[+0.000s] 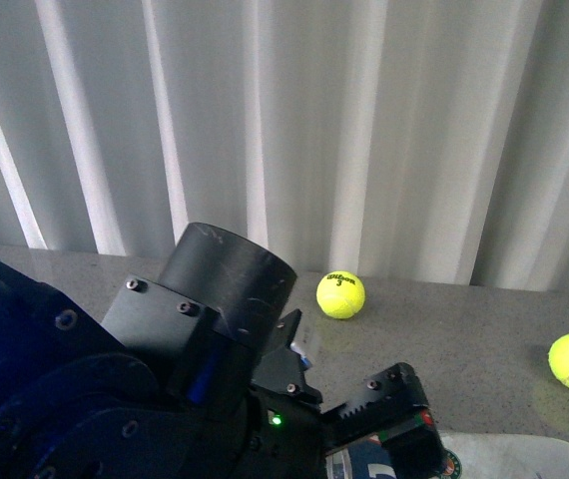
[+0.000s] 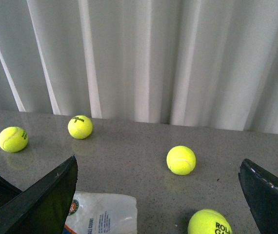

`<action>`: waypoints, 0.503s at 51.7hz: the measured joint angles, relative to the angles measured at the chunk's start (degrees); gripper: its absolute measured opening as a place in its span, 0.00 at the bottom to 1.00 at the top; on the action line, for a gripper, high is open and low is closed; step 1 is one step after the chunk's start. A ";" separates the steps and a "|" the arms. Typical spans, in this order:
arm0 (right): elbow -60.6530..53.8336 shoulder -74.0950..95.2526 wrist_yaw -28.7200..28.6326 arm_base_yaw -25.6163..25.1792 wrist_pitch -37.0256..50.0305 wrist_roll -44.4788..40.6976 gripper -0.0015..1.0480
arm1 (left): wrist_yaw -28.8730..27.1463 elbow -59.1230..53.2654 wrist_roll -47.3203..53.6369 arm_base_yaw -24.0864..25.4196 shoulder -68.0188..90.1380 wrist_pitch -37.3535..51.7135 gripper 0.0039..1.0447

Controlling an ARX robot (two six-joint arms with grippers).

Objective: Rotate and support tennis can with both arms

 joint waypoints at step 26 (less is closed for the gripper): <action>0.00 0.00 0.00 0.00 0.00 0.00 0.93 | -3.08 2.16 -1.18 -4.79 4.26 1.66 0.67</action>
